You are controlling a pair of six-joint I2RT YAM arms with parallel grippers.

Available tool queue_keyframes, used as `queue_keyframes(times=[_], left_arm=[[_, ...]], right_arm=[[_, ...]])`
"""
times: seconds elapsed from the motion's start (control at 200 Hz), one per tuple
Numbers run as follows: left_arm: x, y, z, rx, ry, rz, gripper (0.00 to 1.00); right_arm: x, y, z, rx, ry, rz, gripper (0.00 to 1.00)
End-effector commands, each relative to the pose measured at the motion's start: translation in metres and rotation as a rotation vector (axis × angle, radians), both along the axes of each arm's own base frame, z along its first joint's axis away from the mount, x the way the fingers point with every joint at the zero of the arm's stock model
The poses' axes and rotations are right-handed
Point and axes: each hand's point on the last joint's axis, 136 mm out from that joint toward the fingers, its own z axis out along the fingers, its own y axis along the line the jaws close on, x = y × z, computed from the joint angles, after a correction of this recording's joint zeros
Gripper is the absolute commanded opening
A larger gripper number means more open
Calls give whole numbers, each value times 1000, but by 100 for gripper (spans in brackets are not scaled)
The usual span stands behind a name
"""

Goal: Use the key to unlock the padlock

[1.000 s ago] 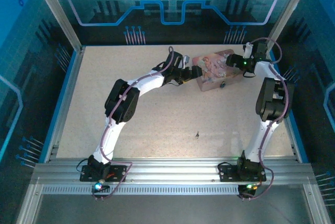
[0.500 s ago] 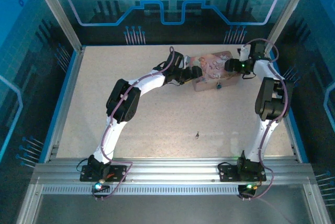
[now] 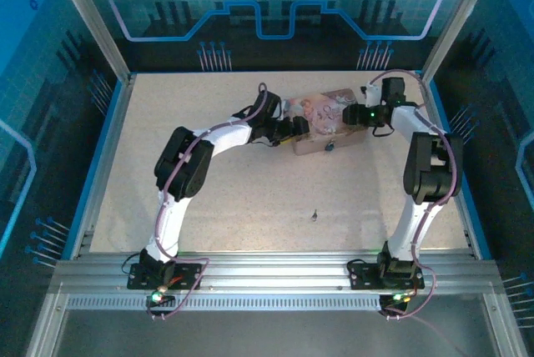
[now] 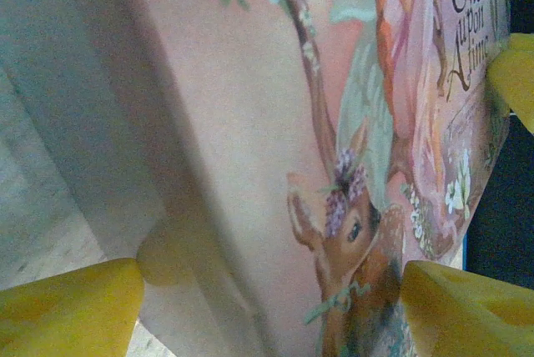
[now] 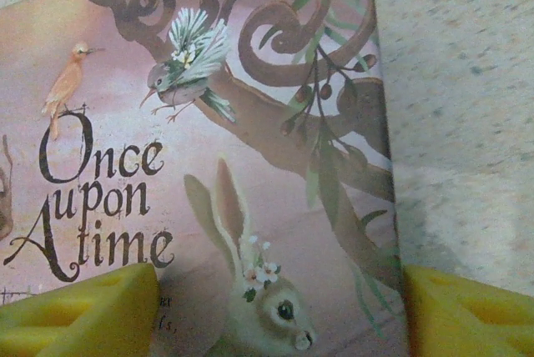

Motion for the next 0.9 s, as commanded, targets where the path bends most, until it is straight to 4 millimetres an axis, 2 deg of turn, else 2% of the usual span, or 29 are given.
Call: queue_keyframes(times=[0.0,0.35,0.68,0.765,0.895], left_arm=[[-6,6,32,-20,-83,-14,81],[-39,59,35,29,-69,54,82],[-74,94,20,92,-23,93,83],[-81,103,16,102,-14,111,83],[-86,116,12,108,-6,142,83]], right_arm=[[-30,49,-3,69,58,110,73],[-63,107,-4,91,71,190,74],[-86,157,-13,108,100,271,75],[-91,166,-15,108,103,285,75],[-93,169,-16,102,103,271,76]])
